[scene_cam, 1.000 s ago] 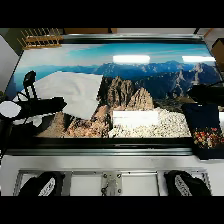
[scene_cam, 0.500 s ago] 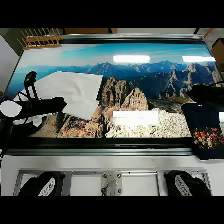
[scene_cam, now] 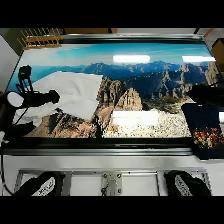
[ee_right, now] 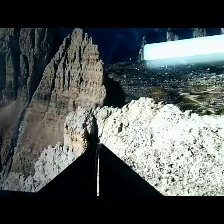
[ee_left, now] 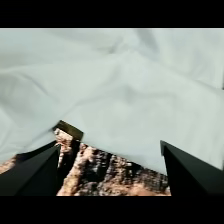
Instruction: Fold the clothes and pants, and hang the long-sleeved shirts on hangers.
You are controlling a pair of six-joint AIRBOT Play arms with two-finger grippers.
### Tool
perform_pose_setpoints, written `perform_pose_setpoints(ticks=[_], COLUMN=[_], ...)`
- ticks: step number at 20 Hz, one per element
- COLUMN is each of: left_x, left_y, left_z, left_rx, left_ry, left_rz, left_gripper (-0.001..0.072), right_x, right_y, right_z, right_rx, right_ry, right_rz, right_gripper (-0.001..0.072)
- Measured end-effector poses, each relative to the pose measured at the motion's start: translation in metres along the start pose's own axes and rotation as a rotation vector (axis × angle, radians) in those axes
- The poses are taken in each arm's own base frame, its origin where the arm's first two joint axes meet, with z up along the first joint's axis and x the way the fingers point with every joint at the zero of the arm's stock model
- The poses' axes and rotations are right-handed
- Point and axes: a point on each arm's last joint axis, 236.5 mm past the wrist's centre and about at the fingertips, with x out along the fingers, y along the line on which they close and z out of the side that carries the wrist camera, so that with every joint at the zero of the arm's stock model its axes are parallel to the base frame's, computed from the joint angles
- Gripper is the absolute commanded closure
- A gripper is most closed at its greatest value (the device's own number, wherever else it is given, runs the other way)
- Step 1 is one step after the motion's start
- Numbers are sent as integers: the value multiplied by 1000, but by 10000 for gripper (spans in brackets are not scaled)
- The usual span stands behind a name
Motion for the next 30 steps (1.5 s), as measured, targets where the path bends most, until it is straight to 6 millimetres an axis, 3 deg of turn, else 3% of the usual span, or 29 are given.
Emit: perform_pose_setpoints(ticks=[4,8,11,16,17,19,20,22,24,26,28,30], left_x=[58,102,126,148,149,149,148,144,133,115,92,65], left_y=[18,16,15,27,30,33,33,31,13,-24,-79,-148], left_z=[1,13,15,-6,-11,-20,-25,-29,-27,-16,-6,-7], left_rx=[208,428,537,601,599,588,584,571,567,580,609,654], left_ry=[109,174,227,335,356,394,414,437,430,380,309,243], left_rz=[97,113,105,77,70,55,49,40,12,-38,-122,-240], left_gripper=[11,11,10,13,90,647,703,704,704,703,703,703], right_x=[0,0,0,0,0,0,0,0,0,0,0,0], right_y=[0,0,0,0,0,0,0,0,0,0,0,0], right_z=[0,0,0,0,0,0,0,0,0,0,0,0], right_rx=[0,0,0,0,0,0,0,0,0,0,0,0], right_ry=[0,0,0,0,0,0,0,0,0,0,0,0], right_rz=[0,0,0,0,0,0,0,0,0,0,0,0], right_gripper=[696,697,696,696,696,696,696,697,696,697,696,696])
